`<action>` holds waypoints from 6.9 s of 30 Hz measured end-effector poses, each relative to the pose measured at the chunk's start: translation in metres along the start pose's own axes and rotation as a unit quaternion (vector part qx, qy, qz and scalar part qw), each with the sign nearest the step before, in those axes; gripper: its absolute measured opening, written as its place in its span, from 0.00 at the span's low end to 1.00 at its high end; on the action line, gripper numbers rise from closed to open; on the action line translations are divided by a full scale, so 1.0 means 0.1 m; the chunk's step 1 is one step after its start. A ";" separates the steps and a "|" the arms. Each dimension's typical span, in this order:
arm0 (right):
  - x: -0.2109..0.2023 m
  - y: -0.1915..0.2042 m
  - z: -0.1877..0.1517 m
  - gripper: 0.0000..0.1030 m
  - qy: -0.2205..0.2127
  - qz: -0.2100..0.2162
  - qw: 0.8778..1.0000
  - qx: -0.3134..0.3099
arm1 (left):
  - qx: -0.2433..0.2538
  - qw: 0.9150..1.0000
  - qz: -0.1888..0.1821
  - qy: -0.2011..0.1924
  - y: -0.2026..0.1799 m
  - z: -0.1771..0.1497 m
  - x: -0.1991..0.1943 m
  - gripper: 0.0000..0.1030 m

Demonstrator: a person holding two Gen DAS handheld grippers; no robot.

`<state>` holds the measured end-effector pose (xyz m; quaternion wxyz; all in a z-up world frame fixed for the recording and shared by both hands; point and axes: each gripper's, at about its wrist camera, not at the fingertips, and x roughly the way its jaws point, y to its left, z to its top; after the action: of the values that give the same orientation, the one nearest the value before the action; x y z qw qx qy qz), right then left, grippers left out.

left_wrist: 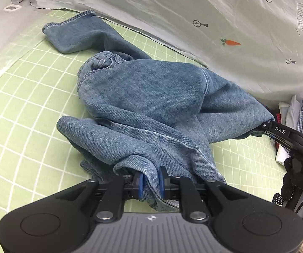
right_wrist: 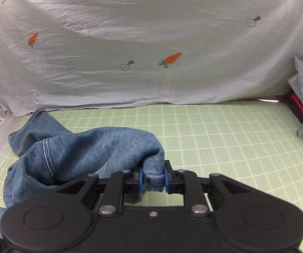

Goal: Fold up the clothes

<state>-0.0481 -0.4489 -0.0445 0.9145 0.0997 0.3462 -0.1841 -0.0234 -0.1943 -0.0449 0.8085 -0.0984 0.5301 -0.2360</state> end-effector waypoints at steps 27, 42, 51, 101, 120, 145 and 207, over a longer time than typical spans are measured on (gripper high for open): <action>-0.45 0.73 -1.56 0.73 0.116 -0.017 0.964 0.238 | 0.064 0.995 0.080 -0.001 1.31 0.35 -0.50 0.86; -0.23 1.17 -1.68 0.71 0.148 0.030 0.959 0.240 | 0.042 0.994 0.102 -0.001 1.63 0.31 -0.64 0.86; -0.29 0.89 -1.62 0.06 0.130 0.034 0.968 0.209 | 0.024 0.995 0.097 -0.009 1.28 0.37 -0.52 0.86; 0.48 -0.92 -1.01 0.99 0.119 0.000 0.954 0.277 | -0.243 0.967 -0.047 0.068 0.90 0.96 1.08 0.79; 0.09 -1.50 -0.09 0.06 -0.047 -0.088 0.980 0.172 | -0.235 0.964 -0.121 -0.003 0.67 1.43 0.84 0.15; -0.03 -1.17 -0.88 0.41 0.067 -0.043 0.977 0.195 | -0.289 0.948 0.113 -0.070 1.88 0.42 0.01 0.19; 1.59 -2.00 -0.03 0.58 0.110 -0.049 0.918 0.377 | -0.318 0.936 0.153 -0.024 1.89 0.50 0.29 0.37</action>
<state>-0.0207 -0.6728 -0.1639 0.7550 0.4396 0.3541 -0.3336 0.0835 -0.0488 -0.1252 0.7738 -0.2735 0.5667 0.0734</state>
